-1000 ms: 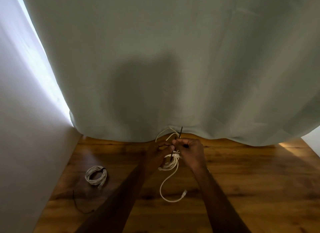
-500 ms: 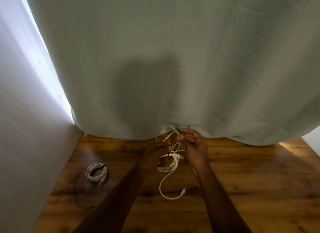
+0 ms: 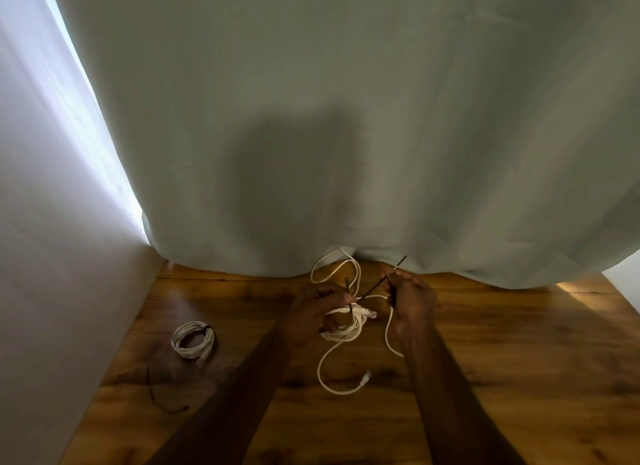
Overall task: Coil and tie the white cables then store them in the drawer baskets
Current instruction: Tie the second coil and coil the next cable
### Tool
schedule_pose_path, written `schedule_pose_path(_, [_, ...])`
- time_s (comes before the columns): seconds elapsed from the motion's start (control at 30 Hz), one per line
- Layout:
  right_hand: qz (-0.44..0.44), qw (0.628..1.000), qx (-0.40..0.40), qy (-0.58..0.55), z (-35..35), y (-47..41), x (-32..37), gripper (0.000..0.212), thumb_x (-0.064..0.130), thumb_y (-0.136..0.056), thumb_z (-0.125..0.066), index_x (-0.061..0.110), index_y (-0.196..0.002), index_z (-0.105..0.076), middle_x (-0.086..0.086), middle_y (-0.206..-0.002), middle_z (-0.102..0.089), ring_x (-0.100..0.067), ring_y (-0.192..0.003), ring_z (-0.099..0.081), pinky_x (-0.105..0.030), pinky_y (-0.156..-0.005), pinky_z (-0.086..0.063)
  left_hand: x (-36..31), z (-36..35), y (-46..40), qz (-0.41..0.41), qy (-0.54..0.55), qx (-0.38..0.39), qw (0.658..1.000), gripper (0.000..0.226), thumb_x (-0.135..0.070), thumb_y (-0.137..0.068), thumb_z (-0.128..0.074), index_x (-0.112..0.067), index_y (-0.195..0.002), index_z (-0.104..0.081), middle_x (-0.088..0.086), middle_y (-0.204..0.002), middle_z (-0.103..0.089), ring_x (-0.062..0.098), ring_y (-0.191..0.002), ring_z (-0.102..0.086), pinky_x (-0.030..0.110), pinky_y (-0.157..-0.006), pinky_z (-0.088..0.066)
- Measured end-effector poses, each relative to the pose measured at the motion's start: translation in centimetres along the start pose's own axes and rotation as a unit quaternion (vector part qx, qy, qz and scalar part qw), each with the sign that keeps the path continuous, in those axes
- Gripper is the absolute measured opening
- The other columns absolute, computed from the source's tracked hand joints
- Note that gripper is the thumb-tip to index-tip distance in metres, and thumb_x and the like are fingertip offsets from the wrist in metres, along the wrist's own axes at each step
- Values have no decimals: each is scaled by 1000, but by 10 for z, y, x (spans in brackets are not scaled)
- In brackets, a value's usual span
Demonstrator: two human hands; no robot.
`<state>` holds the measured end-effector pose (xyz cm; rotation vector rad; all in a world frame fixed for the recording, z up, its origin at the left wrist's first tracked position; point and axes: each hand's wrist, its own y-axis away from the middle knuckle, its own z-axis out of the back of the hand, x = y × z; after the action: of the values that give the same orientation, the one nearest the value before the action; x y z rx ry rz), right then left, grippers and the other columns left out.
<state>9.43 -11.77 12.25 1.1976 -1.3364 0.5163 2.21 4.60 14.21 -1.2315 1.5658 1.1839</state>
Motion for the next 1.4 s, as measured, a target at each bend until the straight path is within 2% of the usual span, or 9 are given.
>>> schedule_pose_path(0.13, [19,999,-43,24,2,-6,-12,17,-3,-83,-73,13,-78,-71,-13,-87,-75,-23,-76,-68,-38,-74,-57,-2,-5,1,-2,3,8,1000,12,0,-94,-54,0,-87,-64,-7,-51,-60,3,-43,-55,15,-43,-42])
schedule_pose_path(0.27, [58,993,-60,78,6,-8,-25,12,-2,-82,-75,11,-82,-74,-10,-86,-75,-29,-84,-71,-41,-78,-60,-6,-10,0,-24,13,-10,1000,14,1,-94,-53,0,-84,-63,-7,-43,-55,2,-36,-48,15,-40,-37])
schedule_pose_path(0.47, [49,995,-46,77,8,-17,-28,10,2,-83,-74,11,-82,-74,-13,-87,-75,-27,-80,-68,-35,-67,-55,-3,-12,-1,-13,-31,19,999,20,-5,-91,-61,-12,-77,-73,-1,-61,-64,15,-53,-56,20,-47,-42])
schedule_pose_path(0.57, [94,994,-12,56,6,-12,-9,10,6,-87,-73,7,-97,-74,-9,-91,-75,-20,-82,-67,-29,-67,-52,0,-11,1,4,-41,28,999,19,-7,-90,-64,-15,-78,-76,5,-72,-69,28,-68,-59,24,-52,-45])
schedule_pose_path(0.77, [301,931,145,149,11,18,8,21,2,-87,-73,20,-98,-75,8,-88,-76,-9,-83,-71,-18,-72,-56,-2,-7,-1,21,-24,25,999,14,-6,-90,-63,-9,-83,-74,6,-78,-71,17,-69,-67,24,-57,-50])
schedule_pose_path(0.93, [358,890,216,183,13,27,-4,17,8,-88,-73,22,-95,-78,6,-89,-76,-20,-82,-73,-46,-70,-60,-3,-9,-6,1,-58,30,998,25,-5,-89,-64,-19,-73,-77,7,-76,-69,20,-72,-65,29,-64,-50])
schedule_pose_path(1.07, [359,888,217,188,19,25,-8,15,5,-90,-70,17,-97,-77,3,-86,-76,-22,-77,-73,-52,-66,-59,-2,-9,-8,-13,-59,33,998,29,-3,-89,-63,-21,-71,-77,3,-72,-70,15,-67,-67,25,-61,-51])
schedule_pose_path(1.27, [411,857,217,221,19,29,-9,19,-3,-88,-70,10,-99,-77,7,-85,-76,-11,-73,-72,-33,-63,-60,6,-7,-11,-26,-59,34,997,10,-11,-86,-67,-12,-82,-76,15,-83,-69,33,-80,-65,39,-72,-50])
schedule_pose_path(1.4, [429,844,207,245,20,25,-12,21,-4,-87,-69,10,-100,-77,6,-89,-76,-8,-74,-71,-23,-62,-56,5,-7,-13,-24,-58,35,997,11,-22,-77,-69,-16,-79,-77,15,-81,-69,31,-76,-65,35,-67,-50])
